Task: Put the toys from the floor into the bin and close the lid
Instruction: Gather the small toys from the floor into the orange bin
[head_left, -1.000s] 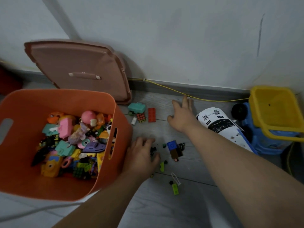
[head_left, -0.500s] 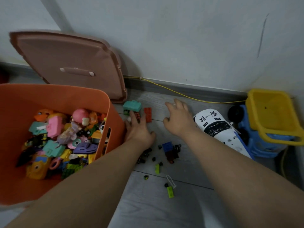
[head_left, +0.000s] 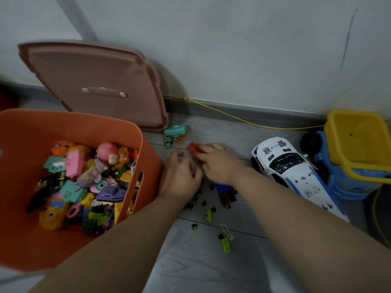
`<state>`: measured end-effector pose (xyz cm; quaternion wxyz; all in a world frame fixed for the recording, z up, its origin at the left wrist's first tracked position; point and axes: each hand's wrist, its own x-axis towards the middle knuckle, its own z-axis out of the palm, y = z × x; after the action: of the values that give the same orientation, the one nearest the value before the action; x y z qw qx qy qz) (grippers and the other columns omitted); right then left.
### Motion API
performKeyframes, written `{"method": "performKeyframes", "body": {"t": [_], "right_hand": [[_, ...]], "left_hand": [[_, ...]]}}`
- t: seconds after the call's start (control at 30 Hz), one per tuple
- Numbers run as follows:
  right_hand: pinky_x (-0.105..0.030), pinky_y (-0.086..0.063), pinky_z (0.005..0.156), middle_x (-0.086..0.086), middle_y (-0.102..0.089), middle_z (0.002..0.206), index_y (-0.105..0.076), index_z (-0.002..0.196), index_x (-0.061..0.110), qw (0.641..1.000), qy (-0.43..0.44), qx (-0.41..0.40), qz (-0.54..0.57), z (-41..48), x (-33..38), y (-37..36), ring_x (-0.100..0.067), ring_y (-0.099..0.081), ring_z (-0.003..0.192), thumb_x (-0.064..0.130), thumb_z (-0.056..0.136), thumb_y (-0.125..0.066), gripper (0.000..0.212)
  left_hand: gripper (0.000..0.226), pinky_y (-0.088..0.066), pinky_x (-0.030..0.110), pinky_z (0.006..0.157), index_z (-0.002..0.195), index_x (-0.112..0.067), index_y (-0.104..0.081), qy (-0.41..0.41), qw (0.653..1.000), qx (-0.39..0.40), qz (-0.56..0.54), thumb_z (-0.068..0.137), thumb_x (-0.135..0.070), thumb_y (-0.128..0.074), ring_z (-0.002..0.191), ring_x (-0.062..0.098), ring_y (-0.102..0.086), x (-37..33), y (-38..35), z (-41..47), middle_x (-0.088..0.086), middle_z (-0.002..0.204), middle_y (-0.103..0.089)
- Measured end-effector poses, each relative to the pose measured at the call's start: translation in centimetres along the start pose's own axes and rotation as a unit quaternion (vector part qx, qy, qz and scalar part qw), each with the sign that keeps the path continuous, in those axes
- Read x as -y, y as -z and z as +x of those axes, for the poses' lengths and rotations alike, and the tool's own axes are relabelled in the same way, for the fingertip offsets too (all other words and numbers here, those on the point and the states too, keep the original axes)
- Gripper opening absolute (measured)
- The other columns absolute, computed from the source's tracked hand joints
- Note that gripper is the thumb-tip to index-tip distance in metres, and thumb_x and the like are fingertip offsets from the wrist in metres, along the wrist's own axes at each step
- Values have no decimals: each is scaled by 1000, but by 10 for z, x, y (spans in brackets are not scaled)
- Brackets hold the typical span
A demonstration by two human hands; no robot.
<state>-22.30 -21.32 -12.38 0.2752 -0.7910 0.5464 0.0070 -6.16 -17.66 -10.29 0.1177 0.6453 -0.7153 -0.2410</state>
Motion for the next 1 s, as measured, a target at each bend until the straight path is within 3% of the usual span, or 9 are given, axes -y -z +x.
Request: {"method": "performKeyframes", "body": {"t": [0.1,0.17,0.27,0.37,0.47,0.57,0.7,0.83,1.0], "right_hand": [[-42,-45,93,4,-67,104,-68,90,20,998,11,-54,-18,-7,2,5,-20,-45,106,27,90,-44,25],[-41,-47,87,2,-67,89,-64,82,18,998,6,-68,-11,-9,1,3,-21,-47,97,28,87,-41,26],[-43,-48,90,-4,-68,97,-66,95,16,997,4,-75,8,-13,-5,-6,-26,-53,100,38,76,-26,49],[-44,-47,96,-8,-66,115,-68,110,14,996,-9,-81,40,-19,-5,-15,-31,-58,109,36,77,-32,53],[-44,-44,107,-13,-55,141,-65,125,11,984,-49,-126,112,-22,1,-19,-33,-54,126,29,81,-46,52],[-37,-42,107,-14,-57,133,-67,120,8,963,-83,-187,176,-14,-1,-17,-29,-55,122,25,80,-46,49],[-22,-34,102,-11,-54,123,-67,117,7,912,-148,-280,262,-4,-6,-5,-26,-55,116,11,87,-51,35],[-37,-37,109,-3,-50,138,-58,134,19,958,-92,-163,215,-7,-7,-7,-23,-48,128,24,93,-48,43],[-44,-26,111,11,-49,147,-48,144,36,997,-1,-49,58,-26,-8,-15,-15,-34,139,43,103,-33,44]], "left_hand": [[39,-33,40,112,124,-19,-51,30,1000,8,1,88,-28,-62,141,33,-26,-3,0,18,15,152,-25],[66,-20,44,119,146,-20,-36,43,998,24,28,86,-29,-63,148,37,-8,-4,0,32,16,161,-7],[91,-11,51,121,157,-27,-8,66,990,88,92,86,-36,-63,149,44,9,-3,2,55,11,163,17],[97,-11,53,120,157,-33,4,84,975,159,128,87,-43,-62,146,49,11,-1,3,69,7,161,28],[83,-19,46,118,154,-25,-20,61,971,156,173,85,-47,-62,142,52,-11,2,0,66,11,162,14],[59,-39,42,101,135,-21,-44,13,976,113,188,85,-47,-59,120,44,-37,-3,-2,47,10,154,-15],[50,-49,45,87,122,-21,-49,-42,980,95,169,84,-53,-57,110,34,-43,-10,-8,14,5,136,-31],[65,-45,45,95,120,-21,-42,-57,986,60,142,77,-68,-52,122,31,-40,-4,-18,-13,7,136,-32],[115,-27,43,117,151,-30,-11,-76,984,105,126,61,-88,-54,147,26,-16,20,-27,-37,6,161,-5]]}}
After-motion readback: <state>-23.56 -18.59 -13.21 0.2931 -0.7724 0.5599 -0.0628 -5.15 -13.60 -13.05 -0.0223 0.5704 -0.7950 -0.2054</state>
